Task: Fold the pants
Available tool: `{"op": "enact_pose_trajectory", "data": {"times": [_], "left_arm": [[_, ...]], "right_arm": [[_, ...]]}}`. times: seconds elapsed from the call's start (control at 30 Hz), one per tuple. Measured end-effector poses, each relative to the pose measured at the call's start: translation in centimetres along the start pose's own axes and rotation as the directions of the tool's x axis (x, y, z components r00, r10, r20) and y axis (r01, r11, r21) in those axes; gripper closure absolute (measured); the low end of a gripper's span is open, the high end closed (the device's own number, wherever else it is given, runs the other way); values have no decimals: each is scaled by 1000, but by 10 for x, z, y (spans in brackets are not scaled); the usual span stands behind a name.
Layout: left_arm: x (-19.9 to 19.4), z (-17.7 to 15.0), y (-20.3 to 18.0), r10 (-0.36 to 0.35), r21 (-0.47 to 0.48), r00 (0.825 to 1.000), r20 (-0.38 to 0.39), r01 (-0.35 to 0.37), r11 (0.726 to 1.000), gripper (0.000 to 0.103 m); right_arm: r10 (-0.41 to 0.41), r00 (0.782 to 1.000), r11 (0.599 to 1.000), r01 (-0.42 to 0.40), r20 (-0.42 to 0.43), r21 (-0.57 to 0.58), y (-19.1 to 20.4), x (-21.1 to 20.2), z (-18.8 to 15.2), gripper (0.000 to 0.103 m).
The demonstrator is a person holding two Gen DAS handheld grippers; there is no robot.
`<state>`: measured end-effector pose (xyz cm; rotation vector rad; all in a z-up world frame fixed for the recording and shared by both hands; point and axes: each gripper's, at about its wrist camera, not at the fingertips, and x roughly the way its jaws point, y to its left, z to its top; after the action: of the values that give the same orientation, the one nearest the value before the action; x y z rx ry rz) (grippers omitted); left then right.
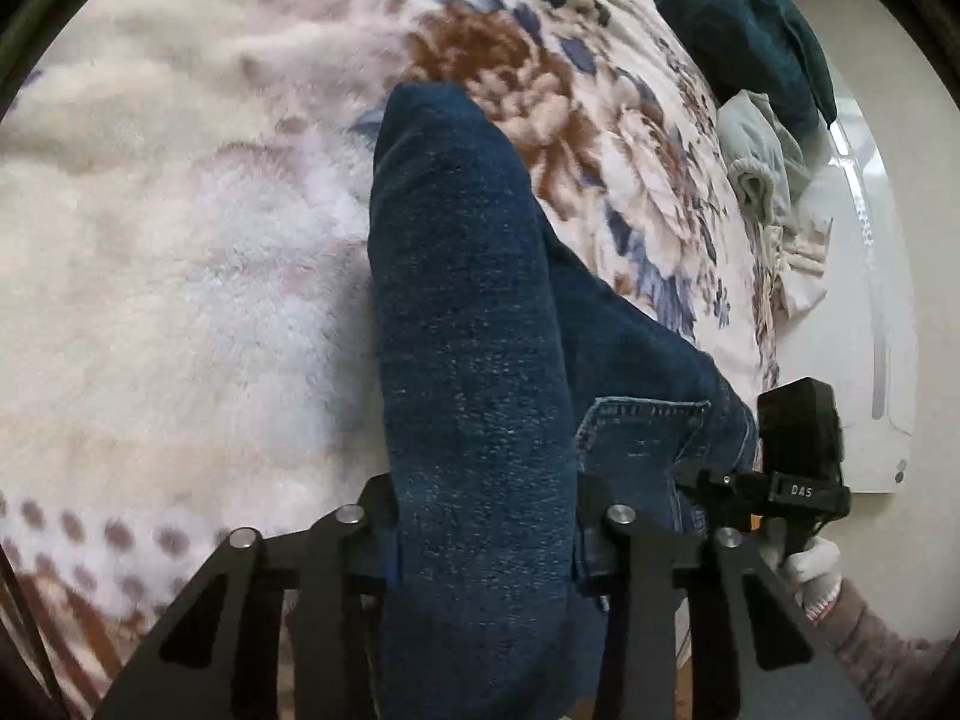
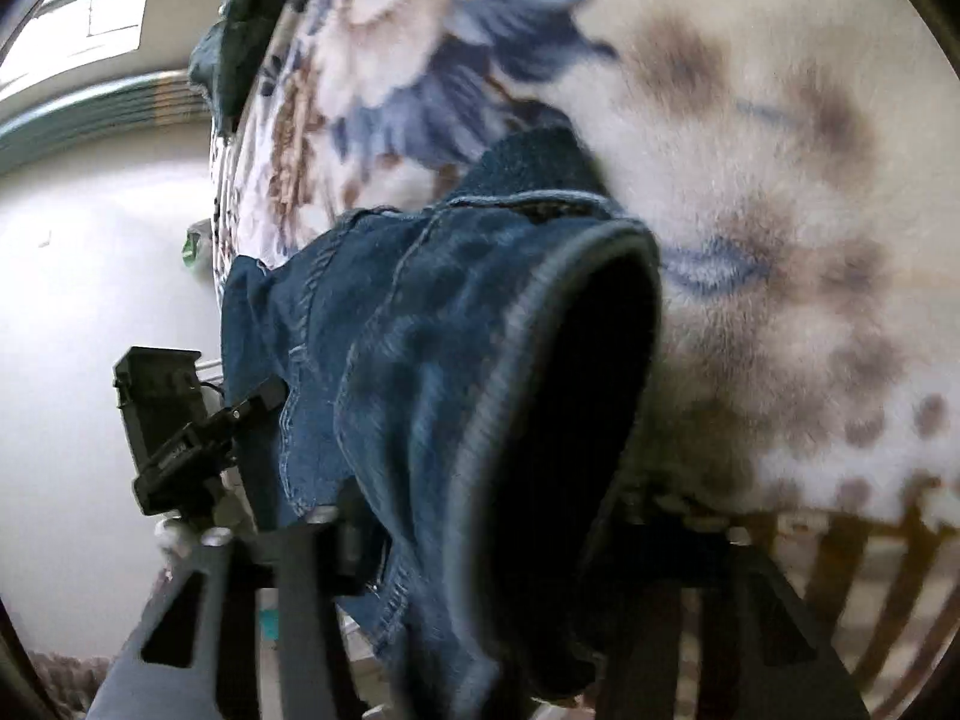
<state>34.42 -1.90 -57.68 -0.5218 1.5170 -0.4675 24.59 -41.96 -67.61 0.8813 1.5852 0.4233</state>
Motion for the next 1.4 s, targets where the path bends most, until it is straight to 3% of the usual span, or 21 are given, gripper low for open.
{"op": "enact_pose_trajectory", "data": {"times": [0.13,0.33,0.43,0.57,0.77,0.87,1.0,1.1,1.23,1.4], "left_arm": [[-13,0,-11,-7,-8,1000,15,7,1000,71],[-55,16,-30,-41,20,997,65,40,999,71],[-82,42,-38,-53,28,995,89,51,998,71],[-122,104,-48,-81,47,988,132,76,996,72],[-177,227,-53,-77,94,972,221,58,994,72],[-189,295,-49,-71,100,963,260,46,994,72],[-189,374,-26,-58,109,957,285,27,994,72],[-166,430,-2,-45,112,959,280,14,994,71],[-110,475,41,-34,73,974,224,18,997,71],[-66,478,82,-62,62,979,193,50,997,66]], "right_arm": [[-12,1000,999,13,18,-30,20,-9,-5,60],[-23,999,997,26,43,-67,77,-32,14,61],[-35,997,994,41,64,-98,122,-50,33,61],[-39,994,990,53,104,-134,181,-71,70,61],[-2,985,981,35,173,-193,277,-83,171,61],[26,981,968,24,193,-249,326,-75,244,61],[59,981,957,-3,185,-289,360,-53,338,61],[76,983,955,-23,167,-297,366,-23,404,61],[42,989,964,-3,141,-267,353,27,482,61],[25,997,981,-10,75,-192,306,68,531,61]]}}
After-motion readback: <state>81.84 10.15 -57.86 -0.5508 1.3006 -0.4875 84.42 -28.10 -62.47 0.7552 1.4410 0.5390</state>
